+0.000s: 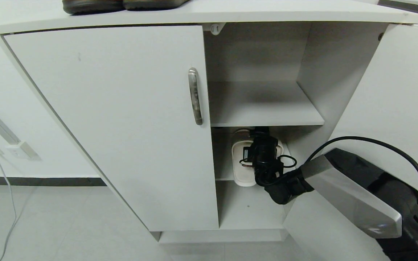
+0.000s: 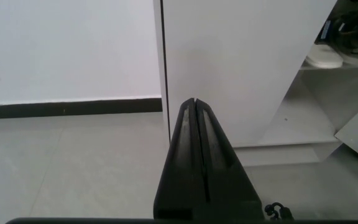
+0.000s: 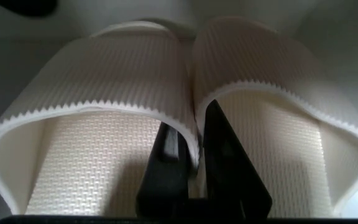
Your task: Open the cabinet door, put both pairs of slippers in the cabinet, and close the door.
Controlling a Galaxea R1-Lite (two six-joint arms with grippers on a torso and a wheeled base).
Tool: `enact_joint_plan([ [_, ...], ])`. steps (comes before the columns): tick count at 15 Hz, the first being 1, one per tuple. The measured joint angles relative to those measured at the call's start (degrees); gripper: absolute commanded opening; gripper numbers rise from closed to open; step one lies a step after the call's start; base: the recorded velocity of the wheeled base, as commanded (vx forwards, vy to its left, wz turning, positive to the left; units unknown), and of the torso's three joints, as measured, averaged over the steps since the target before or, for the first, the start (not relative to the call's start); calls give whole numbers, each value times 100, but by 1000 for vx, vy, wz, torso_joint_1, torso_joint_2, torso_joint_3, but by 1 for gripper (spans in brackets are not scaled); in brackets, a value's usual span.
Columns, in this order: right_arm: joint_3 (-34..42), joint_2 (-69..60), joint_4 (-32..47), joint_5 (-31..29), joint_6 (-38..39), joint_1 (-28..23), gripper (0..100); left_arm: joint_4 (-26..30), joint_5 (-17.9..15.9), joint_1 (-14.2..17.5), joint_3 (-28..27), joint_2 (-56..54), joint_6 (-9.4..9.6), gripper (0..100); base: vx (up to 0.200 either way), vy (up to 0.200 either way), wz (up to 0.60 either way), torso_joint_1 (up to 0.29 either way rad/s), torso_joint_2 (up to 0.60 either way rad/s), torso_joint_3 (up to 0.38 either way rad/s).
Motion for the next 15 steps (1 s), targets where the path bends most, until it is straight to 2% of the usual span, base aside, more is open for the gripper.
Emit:
enact_joint_plan([
  [5, -633, 290, 227, 33, -24, -101, 0, 0, 2, 0, 0, 0, 1, 0, 0, 0, 0, 0, 0, 0],
  [10, -690, 408, 235, 28, -43, -118, 0, 0, 0, 0, 0, 0, 0, 0, 0, 0, 0, 0, 0, 0],
  [11, -688, 414, 235, 28, -43, -121, 100, 0, 0, 0, 0, 0, 1, 0, 0, 0, 0, 0, 0, 0],
  [15, -544, 402, 223, 28, -49, -118, 100, 0, 0, 0, 0, 0, -5, 0, 0, 0, 0, 0, 0, 0],
])
